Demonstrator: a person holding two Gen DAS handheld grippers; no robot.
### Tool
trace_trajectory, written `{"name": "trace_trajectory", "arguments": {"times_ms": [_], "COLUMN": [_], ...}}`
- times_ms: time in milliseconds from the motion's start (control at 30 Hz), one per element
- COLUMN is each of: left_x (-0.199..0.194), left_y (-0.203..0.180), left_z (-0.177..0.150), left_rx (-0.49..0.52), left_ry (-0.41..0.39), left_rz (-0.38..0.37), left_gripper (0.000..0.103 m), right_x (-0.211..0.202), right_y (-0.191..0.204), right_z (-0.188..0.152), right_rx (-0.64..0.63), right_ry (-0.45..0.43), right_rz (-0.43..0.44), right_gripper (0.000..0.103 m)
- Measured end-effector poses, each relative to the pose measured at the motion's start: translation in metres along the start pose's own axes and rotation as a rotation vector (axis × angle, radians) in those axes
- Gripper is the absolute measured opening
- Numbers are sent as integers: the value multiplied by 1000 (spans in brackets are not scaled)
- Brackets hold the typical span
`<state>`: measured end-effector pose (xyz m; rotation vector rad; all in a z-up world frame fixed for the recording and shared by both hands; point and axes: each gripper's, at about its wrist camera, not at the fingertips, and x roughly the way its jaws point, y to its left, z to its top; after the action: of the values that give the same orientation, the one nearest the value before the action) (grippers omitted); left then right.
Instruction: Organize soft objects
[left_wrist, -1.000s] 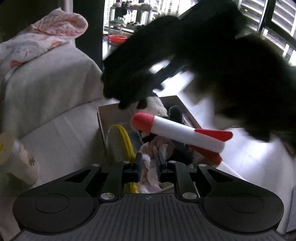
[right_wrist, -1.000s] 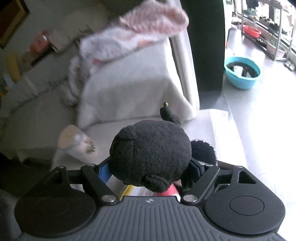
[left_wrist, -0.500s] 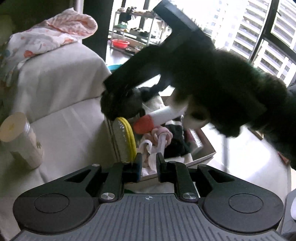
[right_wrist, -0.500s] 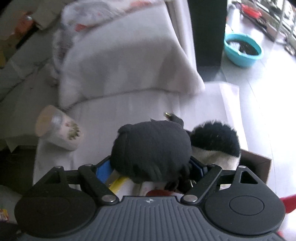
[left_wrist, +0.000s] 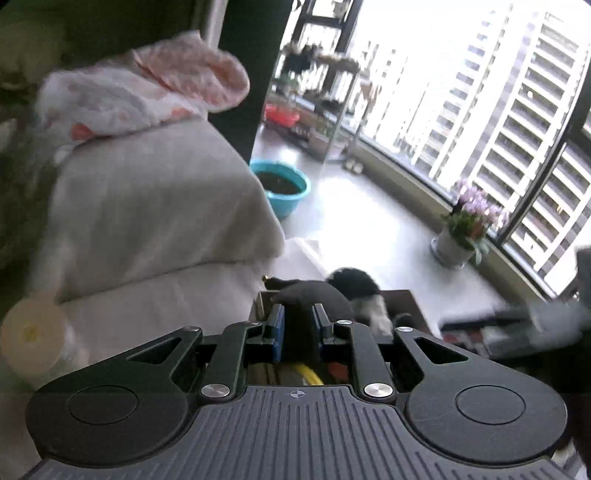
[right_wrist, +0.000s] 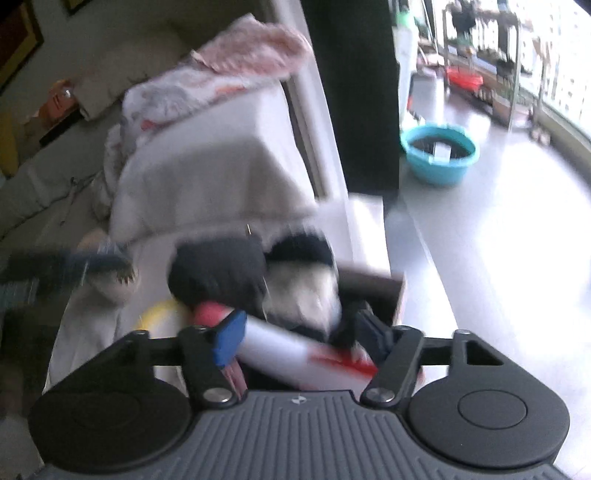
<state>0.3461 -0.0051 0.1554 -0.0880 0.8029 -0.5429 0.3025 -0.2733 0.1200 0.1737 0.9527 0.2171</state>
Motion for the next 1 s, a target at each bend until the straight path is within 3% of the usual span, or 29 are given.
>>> {"name": "trace_trajectory", "arguments": {"times_ms": [167, 267, 400, 533, 667, 733, 767, 800, 867, 933, 967, 1000], "left_x": [55, 68, 77, 88, 95, 93, 91, 88, 81, 74, 70, 68], "left_y": [-3, -8, -5, 4, 8, 4, 3, 2, 1, 6, 8, 9], "left_z": [24, 30, 26, 10, 10, 11, 10, 10, 8, 4, 1, 1], "left_rx": [47, 24, -13, -22, -36, -8, 10, 23, 34, 21, 13, 9], "left_ry": [112, 155, 203, 254, 233, 239, 240, 242, 238, 225, 215, 204], "left_rz": [15, -24, -56, -20, -31, -16, -9, -2, 3, -30, -46, -52], "left_gripper": [19, 20, 21, 21, 21, 21, 21, 21, 21, 21, 21, 21], "right_x": [-2, 14, 45, 53, 46, 41, 39, 37, 28, 20, 16, 14], "right_y": [2, 17, 36, 29, 36, 44, 45, 45, 43, 40, 40, 41], "right_z": [-24, -31, -42, -42, -41, -38, -36, -35, -34, -37, -40, -43], "right_rx": [3, 27, -14, 30, -19, -81, -113, -135, -146, -178, -209, -230], "right_ry": [-1, 98, 139, 113, 71, 62, 75, 84, 73, 61, 63, 73], "right_rz": [54, 192, 143, 178, 145, 140, 147, 157, 153, 139, 131, 128], "right_gripper": [60, 45, 33, 32, 30, 34, 43, 58, 67, 57, 34, 27]}}
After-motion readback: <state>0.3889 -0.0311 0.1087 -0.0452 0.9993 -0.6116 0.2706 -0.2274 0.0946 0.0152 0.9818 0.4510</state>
